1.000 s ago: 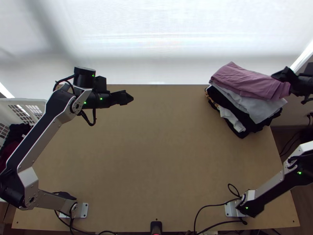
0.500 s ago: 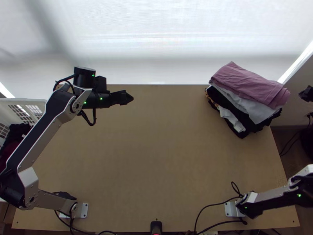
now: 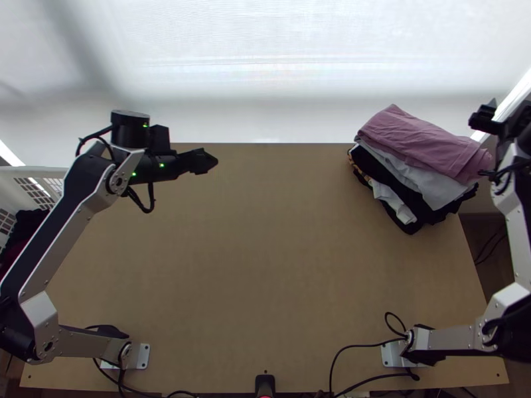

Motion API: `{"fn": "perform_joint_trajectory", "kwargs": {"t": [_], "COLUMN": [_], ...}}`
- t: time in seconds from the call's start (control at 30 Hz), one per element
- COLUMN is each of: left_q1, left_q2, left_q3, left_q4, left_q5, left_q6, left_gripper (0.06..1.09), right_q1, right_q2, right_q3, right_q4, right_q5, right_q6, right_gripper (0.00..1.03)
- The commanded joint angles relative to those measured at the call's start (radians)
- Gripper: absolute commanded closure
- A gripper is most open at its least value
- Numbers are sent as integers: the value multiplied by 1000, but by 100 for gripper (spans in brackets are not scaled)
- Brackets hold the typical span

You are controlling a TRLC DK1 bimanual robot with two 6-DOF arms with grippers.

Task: Fold the t-shirt

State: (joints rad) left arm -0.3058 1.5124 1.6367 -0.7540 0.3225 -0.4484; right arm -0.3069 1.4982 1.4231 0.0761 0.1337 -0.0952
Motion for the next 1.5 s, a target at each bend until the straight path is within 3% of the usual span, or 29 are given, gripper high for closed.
{"fn": "perform_joint_trajectory", "kwargs": {"t": [0.0,0.2,0.57,0.8,1.0,1.2,1.33,1.47], "left_q1": [31,76,100,145,185,208,252,321], "left_q2": [-49,-89,-149,-169,-195,-236,-268,-297], "left_q3": [17,15,-28,-21,-26,-32,-29,-29], "left_q4": [-8,-2,7,10,10,22,50,59], "left_q5": [-20,-66,-102,-131,-131,-197,-255,-257], "left_q6": [13,17,13,10,8,10,24,40], "left_gripper": [10,10,10,10,10,10,10,10], "right_q1": [31,45,52,77,193,284,279,239], "right_q2": [68,116,146,31,11,146,295,455], "right_q3": [-79,-251,-472,-325,-202,-139,-99,-12], "right_q4": [114,238,306,295,281,304,366,363], "right_q5": [40,46,46,70,99,121,136,158], "right_q6": [-23,-47,-64,-61,-64,-61,-61,-44], "right_gripper": [3,3,3,3,3,3,3,3]}}
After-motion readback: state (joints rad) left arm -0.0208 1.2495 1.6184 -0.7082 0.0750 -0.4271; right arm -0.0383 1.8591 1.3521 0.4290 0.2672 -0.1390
